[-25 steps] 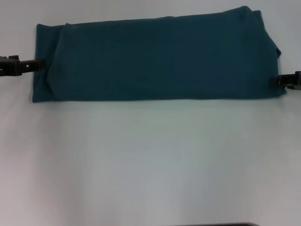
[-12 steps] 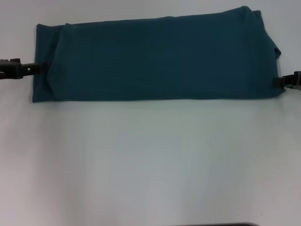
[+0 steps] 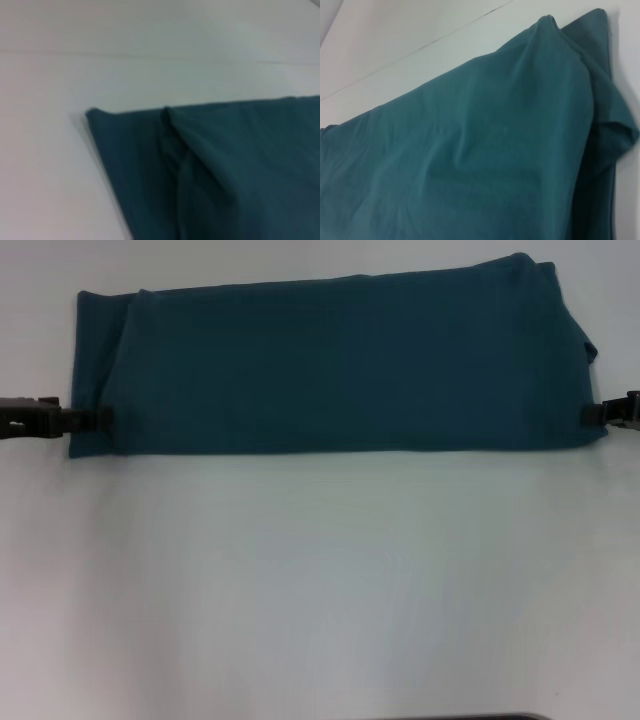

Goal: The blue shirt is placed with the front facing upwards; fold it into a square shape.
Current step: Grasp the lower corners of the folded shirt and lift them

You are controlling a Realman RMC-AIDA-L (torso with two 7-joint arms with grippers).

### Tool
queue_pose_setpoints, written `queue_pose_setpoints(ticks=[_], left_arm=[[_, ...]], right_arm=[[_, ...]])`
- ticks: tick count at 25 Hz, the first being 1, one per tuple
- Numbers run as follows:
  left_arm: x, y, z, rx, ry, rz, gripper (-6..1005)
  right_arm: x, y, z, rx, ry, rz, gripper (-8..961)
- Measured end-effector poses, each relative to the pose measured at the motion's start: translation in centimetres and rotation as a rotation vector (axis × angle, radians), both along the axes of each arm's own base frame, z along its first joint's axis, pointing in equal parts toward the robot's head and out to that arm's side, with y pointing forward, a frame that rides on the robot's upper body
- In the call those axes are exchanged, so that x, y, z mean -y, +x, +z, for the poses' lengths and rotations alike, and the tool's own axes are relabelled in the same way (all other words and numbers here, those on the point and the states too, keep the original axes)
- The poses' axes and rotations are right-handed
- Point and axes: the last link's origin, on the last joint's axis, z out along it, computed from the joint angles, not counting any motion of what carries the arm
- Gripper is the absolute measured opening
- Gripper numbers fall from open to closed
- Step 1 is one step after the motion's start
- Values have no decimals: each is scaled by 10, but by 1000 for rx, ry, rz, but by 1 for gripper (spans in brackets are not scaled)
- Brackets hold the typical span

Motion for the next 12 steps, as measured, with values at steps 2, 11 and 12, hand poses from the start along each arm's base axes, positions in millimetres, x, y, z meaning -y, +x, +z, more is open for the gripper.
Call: queue_pose_setpoints(ticks=[2,11,12], left_arm=[[2,0,-2,6,-13,0,934],[3,1,-9,-8,-53,-13,936],[2,1,-10,-14,-57,-14,936]], right_arm=[[0,0,0,0,0,0,5],[-1,-1,0,-2,0,0,5],[-1,-1,0,-2,0,0,5]])
